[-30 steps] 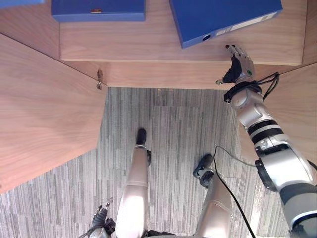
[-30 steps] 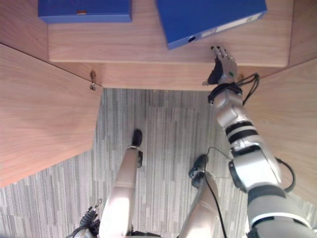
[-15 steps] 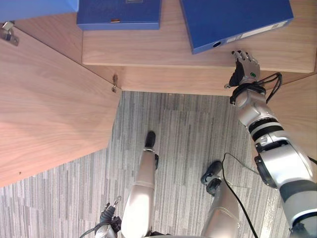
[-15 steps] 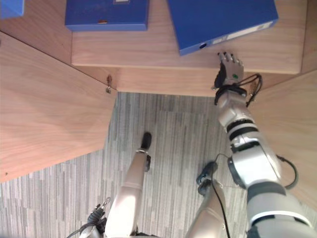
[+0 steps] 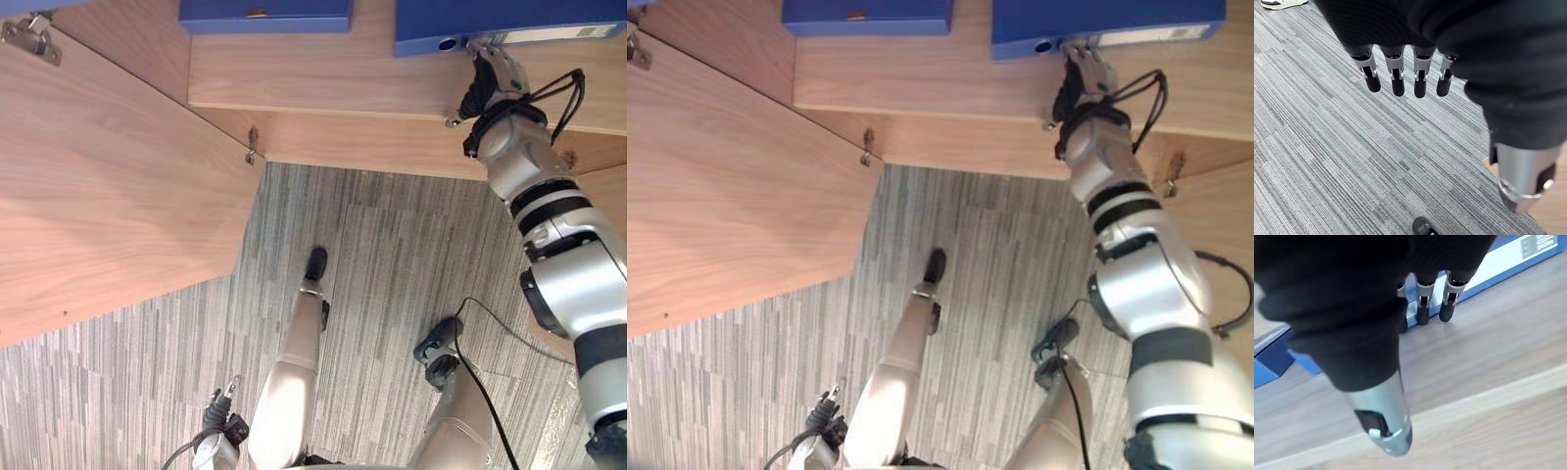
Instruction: Walk over to the cabinet, pick up the folder, carry it to the office cabinet, place the folder inside the office cabinet, then close the office cabinet door
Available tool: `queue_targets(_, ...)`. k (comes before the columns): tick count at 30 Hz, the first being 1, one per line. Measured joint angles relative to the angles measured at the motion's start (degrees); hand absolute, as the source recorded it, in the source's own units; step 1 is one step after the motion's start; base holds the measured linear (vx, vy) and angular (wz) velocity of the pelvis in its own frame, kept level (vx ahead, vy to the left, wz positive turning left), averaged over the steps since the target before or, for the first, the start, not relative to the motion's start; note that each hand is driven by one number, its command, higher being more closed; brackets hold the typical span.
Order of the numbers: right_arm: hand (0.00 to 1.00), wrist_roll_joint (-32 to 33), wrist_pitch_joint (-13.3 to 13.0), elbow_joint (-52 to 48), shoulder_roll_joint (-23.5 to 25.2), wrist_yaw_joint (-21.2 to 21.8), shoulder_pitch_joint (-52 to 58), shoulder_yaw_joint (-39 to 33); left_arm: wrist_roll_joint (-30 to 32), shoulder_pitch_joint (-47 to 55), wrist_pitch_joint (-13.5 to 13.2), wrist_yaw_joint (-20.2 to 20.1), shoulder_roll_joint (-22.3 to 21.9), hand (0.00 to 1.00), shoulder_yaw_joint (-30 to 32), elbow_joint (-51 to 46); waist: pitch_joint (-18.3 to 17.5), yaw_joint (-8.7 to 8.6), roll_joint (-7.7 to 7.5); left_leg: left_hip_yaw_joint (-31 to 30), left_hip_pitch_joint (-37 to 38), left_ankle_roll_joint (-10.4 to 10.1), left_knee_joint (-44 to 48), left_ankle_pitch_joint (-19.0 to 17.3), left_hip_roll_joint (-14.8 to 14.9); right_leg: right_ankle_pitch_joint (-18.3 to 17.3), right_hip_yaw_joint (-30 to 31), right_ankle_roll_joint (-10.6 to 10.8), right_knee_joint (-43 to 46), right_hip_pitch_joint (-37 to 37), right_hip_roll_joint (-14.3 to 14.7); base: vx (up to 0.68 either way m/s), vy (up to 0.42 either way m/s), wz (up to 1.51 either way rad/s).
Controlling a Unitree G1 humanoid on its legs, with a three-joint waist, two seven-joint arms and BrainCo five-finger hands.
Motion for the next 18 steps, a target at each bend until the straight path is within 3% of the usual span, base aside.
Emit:
queue_targets(7, 0.00, 5.21, -1.66, -2.53, 0.42, 3.88, -4.39, 2.56, 0.66, -0.01, 0.14, -0.76, -0.05, 0.00, 1.96, -1.25, 1.83, 0.11, -0.32, -0.24, -0.79, -0.03, 0.23, -0.01, 0.09, -0.81, -0.37, -0.19, 1.26, -0.77, -0.35, 0.02, 0.023, 0.03)
queue_targets(11, 0.00, 15.80, -2.17, -4.10, 0.31, 5.43, -7.66, 2.59, 1.84, -0.01, 0.63, -1.13, -0.21, 0.00, 2.71, -1.37, 3.04, -0.03, -0.81, -0.25, -1.62, -0.09, 0.15, 0.06, 0.13, -0.94, -0.37, -0.24, 1.62, -1.79, -0.42, 0.03, 0.032, 0.00)
queue_targets(18, 0.00, 22.33, -3.57, -4.56, 0.16, 6.98, -11.33, 3.73, 2.46, 0.00, 1.03, -1.67, -0.32, 0.00, 3.87, -1.49, 4.34, -0.29, -2.40, -0.47, -1.69, -0.34, -0.72, 0.49, 0.12, -1.62, -0.97, -0.45, 1.93, -1.99, -0.63, 0.03, 0.016, 0.04)
